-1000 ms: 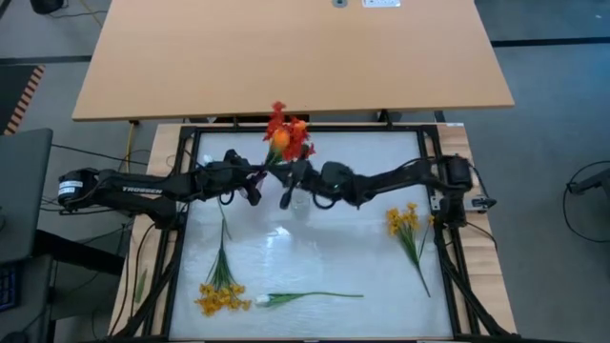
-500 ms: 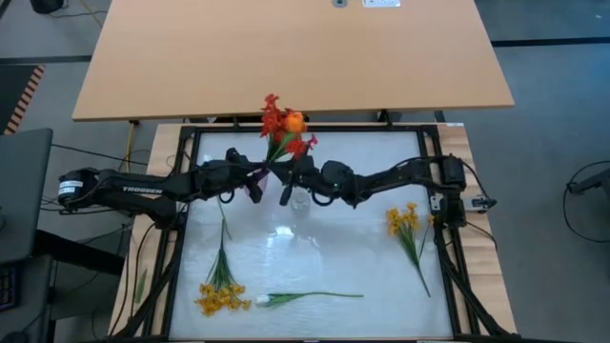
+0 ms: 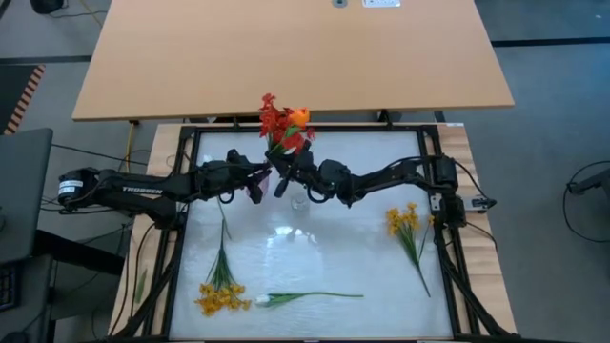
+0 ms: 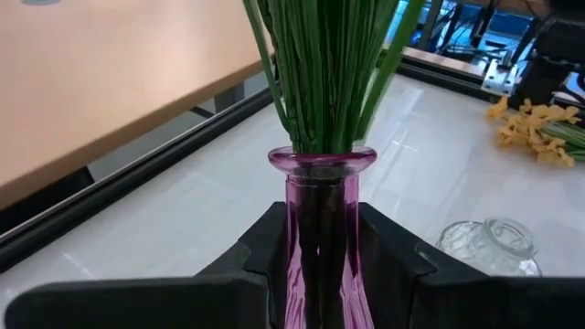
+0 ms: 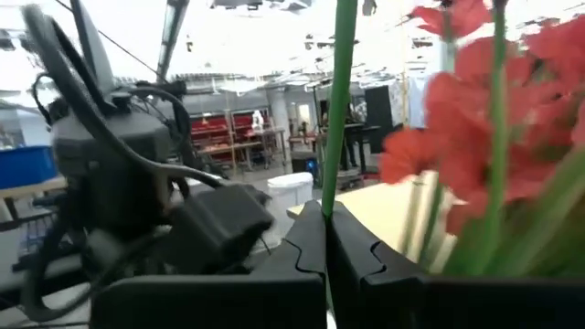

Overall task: Sort flowers into vase by color
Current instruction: Put the orange tulip into the violet vase

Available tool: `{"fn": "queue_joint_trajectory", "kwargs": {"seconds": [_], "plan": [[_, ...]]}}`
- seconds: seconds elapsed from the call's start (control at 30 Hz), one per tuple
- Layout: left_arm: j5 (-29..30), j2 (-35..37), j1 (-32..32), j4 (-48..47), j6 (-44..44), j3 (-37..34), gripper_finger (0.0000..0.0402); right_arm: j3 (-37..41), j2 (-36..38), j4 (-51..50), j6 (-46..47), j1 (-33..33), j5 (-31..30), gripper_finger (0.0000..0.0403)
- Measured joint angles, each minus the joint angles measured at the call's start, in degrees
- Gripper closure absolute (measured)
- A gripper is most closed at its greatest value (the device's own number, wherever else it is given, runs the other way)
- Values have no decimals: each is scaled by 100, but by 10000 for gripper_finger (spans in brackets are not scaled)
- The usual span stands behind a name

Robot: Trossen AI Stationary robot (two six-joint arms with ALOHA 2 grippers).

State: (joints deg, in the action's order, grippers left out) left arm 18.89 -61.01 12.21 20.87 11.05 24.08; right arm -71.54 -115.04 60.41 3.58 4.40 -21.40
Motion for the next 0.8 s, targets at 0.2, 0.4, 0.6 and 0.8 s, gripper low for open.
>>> {"fn": "queue_joint_trajectory", "kwargs": {"seconds": [0.2, 0.4, 0.6, 0.8], "plan": [[-14, 0, -2, 8, -34, 0, 319, -185, -53, 38, -90, -17, 6, 383], [97, 0, 0, -2, -48, 0, 319, -185, -3, -26, -110, -8, -110, 383], [91, 0, -2, 51, -42, 0, 319, -183, -58, -90, 2, -8, -121, 383], [60, -2, -2, 188, -17, -1, 319, -183, -52, -182, 8, -8, -252, 383]]}}
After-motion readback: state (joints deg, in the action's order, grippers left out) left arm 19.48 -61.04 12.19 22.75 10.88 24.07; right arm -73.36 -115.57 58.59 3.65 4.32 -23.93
